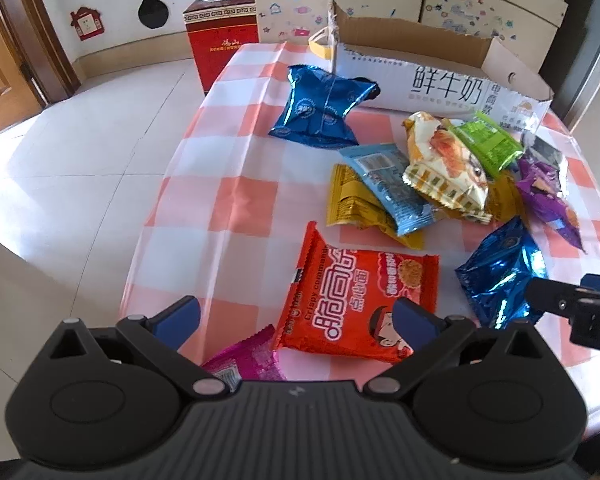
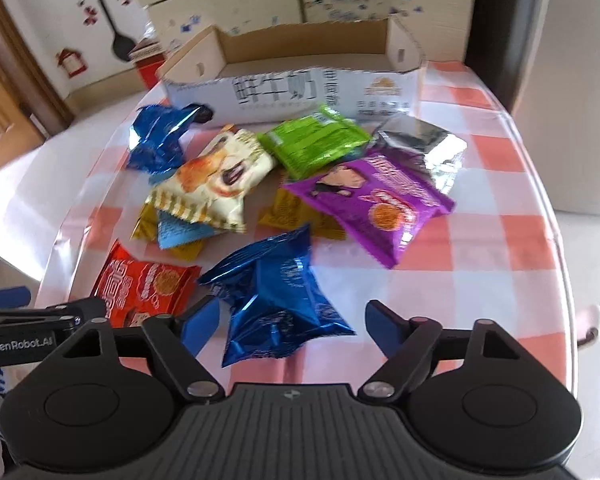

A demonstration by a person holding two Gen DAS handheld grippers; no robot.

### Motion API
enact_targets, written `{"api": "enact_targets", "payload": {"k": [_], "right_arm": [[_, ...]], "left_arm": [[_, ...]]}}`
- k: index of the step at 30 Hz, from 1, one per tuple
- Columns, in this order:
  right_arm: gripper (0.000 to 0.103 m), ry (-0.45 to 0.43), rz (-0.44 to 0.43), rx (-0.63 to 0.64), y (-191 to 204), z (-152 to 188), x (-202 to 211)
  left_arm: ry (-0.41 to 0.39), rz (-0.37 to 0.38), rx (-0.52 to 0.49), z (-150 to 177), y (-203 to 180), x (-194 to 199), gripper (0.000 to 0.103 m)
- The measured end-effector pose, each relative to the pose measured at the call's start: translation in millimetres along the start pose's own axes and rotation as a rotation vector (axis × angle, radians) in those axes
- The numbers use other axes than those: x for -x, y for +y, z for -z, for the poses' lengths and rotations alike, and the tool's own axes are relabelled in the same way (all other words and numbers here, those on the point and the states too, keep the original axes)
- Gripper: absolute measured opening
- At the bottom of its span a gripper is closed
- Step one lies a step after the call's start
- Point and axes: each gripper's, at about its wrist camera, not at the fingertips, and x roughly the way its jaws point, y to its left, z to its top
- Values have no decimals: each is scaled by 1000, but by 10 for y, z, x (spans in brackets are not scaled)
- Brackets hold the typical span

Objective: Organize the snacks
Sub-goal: 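Close the right tool on the blue foil snack bag and lift it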

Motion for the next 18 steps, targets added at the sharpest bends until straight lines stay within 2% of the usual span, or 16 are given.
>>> {"api": "enact_targets", "payload": {"k": [5, 8, 12, 15, 18], "right_arm": [[71, 26, -2, 31, 80, 1, -138], [61, 34, 1, 51, 124, 10, -216], [59, 27, 14, 62, 131, 41, -236], [57, 55, 2, 25, 73, 55, -219], [57, 68, 5, -26, -13, 71, -198]], "left_arm": [[36, 19, 75, 24, 101, -72, 102], [52, 23, 95, 42, 112, -101, 102], [61, 21, 50, 79, 34, -125, 101], [70, 72, 8, 107, -38, -138, 102], [75, 39, -40, 155, -129, -192, 102]]}}
